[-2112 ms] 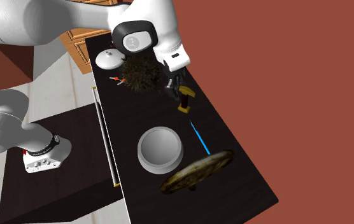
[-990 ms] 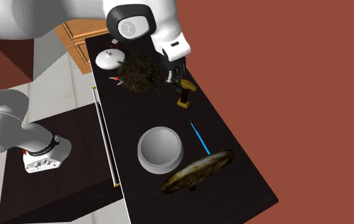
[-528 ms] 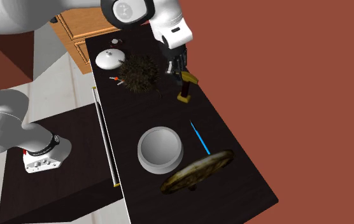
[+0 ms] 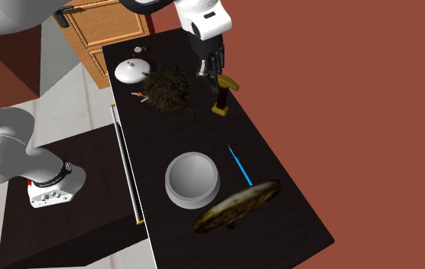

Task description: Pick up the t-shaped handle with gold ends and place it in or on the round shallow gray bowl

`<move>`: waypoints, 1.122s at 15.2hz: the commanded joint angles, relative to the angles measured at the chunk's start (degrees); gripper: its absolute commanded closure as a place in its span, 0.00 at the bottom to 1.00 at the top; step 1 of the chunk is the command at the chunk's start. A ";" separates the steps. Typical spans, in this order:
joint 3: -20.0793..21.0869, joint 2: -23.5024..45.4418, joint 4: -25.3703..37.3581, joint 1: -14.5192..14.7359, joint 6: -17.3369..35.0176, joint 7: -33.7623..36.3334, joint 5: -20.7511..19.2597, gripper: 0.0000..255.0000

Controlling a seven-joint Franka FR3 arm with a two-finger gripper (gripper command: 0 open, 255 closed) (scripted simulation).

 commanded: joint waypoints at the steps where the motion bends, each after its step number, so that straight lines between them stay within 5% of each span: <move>1: -0.33 -1.21 -0.54 -0.67 -0.52 -1.07 0.40 1.00; 17: -9.04 -19.37 -17.72 -10.08 0.59 -19.31 4.93 1.00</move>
